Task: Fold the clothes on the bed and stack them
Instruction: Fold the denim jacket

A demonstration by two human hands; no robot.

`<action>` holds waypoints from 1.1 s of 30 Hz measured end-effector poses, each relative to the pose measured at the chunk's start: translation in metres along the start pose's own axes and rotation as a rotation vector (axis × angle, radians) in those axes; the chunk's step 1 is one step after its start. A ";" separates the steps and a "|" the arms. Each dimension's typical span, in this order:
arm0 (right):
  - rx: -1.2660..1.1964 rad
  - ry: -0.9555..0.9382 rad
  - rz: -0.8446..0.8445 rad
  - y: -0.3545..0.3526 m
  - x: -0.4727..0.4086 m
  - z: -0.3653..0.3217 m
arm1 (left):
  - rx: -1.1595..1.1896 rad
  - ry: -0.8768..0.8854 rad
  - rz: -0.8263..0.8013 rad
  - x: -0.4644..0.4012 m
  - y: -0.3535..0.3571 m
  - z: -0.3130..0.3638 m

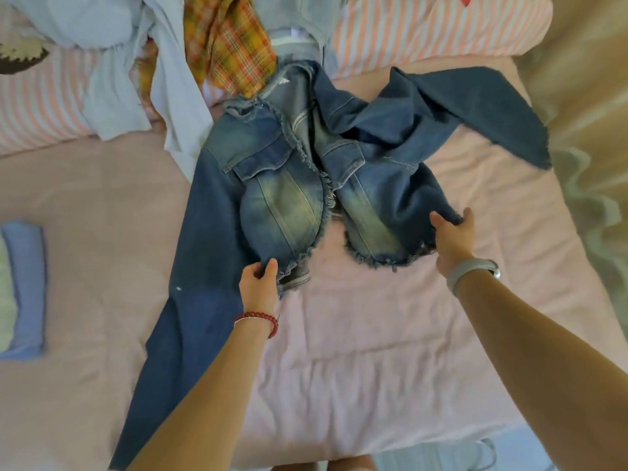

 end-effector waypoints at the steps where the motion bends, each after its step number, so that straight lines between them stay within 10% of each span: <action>1: 0.094 -0.022 -0.021 0.006 0.001 -0.005 | 0.016 0.013 0.025 -0.001 -0.001 0.007; 10: 0.081 -0.320 0.140 -0.027 0.068 -0.071 | 0.381 0.119 0.105 -0.002 -0.067 0.067; 14: 0.030 -0.245 0.346 -0.080 0.075 -0.077 | -0.216 0.221 0.092 0.005 -0.114 0.077; 20: 0.750 0.009 0.332 -0.090 0.067 0.013 | -1.016 0.263 -0.221 0.027 -0.066 0.021; 29: 1.156 -0.946 0.007 0.047 0.124 0.023 | -1.076 0.391 -0.514 0.038 0.022 -0.012; 33: 1.160 -1.153 -0.139 0.105 0.136 0.018 | -1.089 0.533 -0.360 0.029 0.018 0.011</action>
Point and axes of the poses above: each hand's wrist, its own x-axis away from the middle knuckle, its own y-axis out of the palm, z = x × y, the point moved 10 cm from there along -x, towards the middle knuckle, and after that the axes turned 9 degrees about y, right-handed, at the moved point
